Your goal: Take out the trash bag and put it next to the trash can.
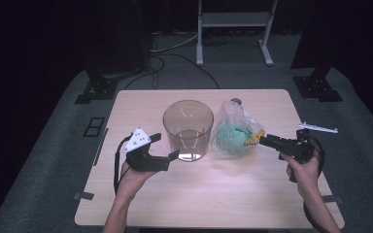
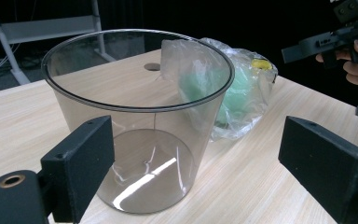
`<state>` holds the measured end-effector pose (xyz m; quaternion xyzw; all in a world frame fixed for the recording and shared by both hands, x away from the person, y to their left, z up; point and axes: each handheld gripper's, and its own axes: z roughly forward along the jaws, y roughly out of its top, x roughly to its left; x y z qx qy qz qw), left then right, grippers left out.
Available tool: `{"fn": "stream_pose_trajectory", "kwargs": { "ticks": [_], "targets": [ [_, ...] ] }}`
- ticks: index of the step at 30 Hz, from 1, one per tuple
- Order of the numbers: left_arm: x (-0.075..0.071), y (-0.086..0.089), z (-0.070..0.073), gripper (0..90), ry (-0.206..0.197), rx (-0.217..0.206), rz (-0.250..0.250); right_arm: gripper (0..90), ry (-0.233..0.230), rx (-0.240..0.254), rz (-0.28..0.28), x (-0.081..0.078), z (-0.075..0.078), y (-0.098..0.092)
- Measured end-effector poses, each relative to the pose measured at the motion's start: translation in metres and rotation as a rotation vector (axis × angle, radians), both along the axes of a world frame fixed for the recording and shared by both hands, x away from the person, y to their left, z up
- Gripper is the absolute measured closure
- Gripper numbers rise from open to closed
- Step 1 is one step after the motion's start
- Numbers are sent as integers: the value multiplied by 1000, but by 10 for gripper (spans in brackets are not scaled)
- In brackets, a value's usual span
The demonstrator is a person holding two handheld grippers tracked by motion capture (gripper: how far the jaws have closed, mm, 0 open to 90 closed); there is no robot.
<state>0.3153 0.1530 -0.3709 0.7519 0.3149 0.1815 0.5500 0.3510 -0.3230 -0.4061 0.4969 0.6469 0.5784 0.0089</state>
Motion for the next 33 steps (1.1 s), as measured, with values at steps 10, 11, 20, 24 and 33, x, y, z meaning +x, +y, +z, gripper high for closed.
{"fn": "stream_pose_trajectory", "kwargs": {
  "ticks": [10, 11, 20, 24, 33],
  "targets": [
    [0, -1, -1, 93, 4, 0, -5, 390, 17, 22, -6, -9, -19, -1],
    [0, -1, -1, 93, 5, -1, -6, 390, 20, 22, -6, -10, -22, -1],
    [1, -2, -3, 93, 9, -1, -7, 390, 21, 22, -11, -19, -32, -1],
    [0, -2, -3, 93, 11, 1, -9, 390, 19, 13, -13, -22, -35, 1],
    [0, -1, -2, 93, 8, -2, -11, 385, -4, 25, -27, -36, -42, 3]
  ]
}}
